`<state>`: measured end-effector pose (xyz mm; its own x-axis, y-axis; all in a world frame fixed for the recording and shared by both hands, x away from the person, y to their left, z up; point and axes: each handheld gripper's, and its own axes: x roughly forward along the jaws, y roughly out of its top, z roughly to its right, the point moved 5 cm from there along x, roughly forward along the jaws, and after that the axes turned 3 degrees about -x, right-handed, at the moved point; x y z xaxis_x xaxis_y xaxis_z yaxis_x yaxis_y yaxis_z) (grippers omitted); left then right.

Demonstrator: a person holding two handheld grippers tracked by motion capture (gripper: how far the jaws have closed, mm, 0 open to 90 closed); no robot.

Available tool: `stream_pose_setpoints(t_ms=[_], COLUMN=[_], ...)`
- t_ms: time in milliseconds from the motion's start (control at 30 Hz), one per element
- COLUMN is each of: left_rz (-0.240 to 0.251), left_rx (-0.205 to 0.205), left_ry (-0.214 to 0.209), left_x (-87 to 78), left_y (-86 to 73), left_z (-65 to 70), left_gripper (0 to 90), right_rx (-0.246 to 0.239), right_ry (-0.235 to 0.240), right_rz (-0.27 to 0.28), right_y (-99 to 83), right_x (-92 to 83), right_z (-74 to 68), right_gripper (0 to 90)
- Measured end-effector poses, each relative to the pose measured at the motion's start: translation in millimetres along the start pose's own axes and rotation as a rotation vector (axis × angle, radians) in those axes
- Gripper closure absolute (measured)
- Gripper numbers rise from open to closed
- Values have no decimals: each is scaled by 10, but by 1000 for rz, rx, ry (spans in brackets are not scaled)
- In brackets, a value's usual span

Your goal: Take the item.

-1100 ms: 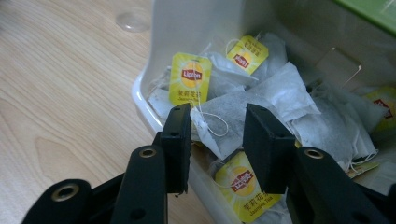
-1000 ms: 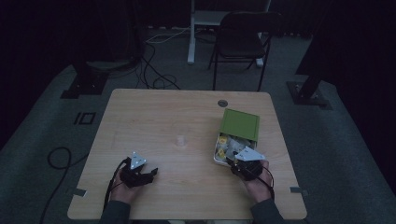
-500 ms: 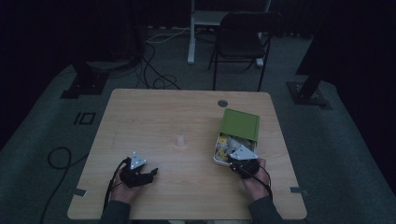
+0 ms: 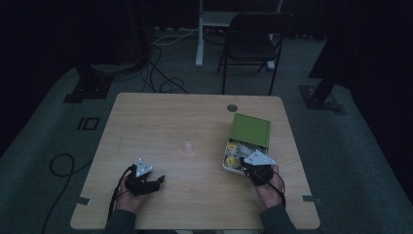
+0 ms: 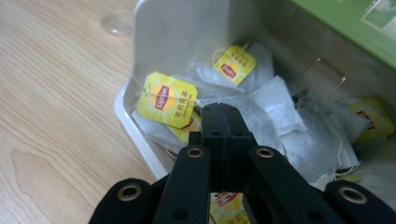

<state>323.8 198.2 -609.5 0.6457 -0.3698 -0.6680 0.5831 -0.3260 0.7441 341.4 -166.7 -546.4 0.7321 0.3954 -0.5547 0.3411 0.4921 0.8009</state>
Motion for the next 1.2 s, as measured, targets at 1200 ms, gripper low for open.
stream_pose_setpoints(t_ms=[1200], left_rz=[1], left_rx=[-1], left_ry=[0], left_x=[1], left_y=[0], left_z=[0], left_gripper=[347], right_rx=[37], right_ry=[21], right_rz=[120], right_y=[315], right_x=[-392], right_z=[25], right_gripper=[900])
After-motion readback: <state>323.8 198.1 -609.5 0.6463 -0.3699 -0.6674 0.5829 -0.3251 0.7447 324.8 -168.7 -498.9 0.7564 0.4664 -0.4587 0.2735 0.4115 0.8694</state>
